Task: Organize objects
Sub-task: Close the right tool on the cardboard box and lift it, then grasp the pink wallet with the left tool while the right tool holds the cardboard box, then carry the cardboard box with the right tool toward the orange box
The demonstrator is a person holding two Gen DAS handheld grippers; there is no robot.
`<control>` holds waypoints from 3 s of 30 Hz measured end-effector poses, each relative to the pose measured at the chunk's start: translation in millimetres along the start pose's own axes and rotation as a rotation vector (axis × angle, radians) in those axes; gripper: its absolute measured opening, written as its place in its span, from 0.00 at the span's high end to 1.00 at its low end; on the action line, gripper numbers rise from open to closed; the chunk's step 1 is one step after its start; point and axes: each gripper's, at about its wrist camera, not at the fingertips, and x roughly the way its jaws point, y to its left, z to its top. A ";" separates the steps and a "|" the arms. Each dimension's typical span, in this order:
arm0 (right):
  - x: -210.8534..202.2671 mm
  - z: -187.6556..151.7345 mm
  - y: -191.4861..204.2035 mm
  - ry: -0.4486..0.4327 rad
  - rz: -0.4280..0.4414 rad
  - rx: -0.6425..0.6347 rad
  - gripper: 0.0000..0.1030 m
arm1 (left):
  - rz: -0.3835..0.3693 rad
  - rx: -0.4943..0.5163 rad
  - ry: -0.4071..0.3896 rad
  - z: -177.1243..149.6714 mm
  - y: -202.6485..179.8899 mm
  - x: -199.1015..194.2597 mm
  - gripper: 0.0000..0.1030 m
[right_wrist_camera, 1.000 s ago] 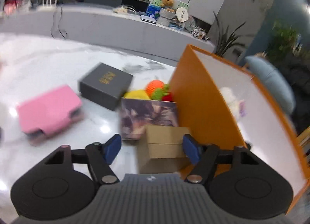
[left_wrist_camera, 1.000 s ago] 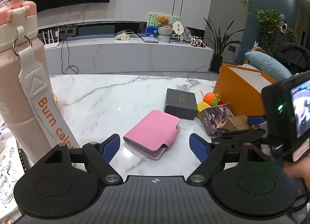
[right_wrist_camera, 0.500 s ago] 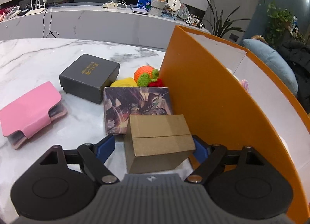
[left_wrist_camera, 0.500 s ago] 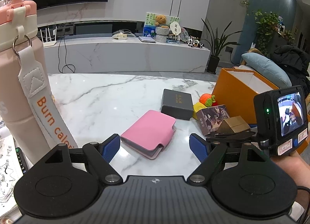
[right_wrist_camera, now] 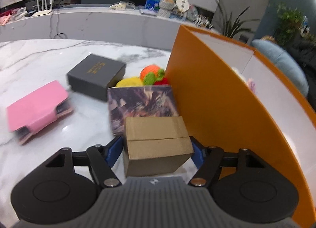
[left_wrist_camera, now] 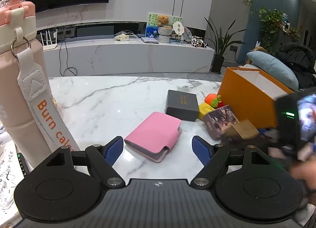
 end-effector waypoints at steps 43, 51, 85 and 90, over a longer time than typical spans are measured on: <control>-33.1 -23.4 -2.9 0.086 0.358 0.046 0.36 | -0.174 0.329 0.302 37.0 6.4 135.0 0.05; -29.7 -21.9 -13.6 0.109 0.364 0.085 0.36 | -0.207 0.415 0.343 33.8 -2.5 149.5 0.01; -54.4 -14.4 -15.5 0.013 0.352 0.046 0.36 | 0.270 0.106 0.122 5.2 -30.0 22.9 0.12; -60.4 -17.2 -16.5 0.005 0.343 0.042 0.36 | 0.267 0.053 0.086 -0.3 -23.9 17.8 0.12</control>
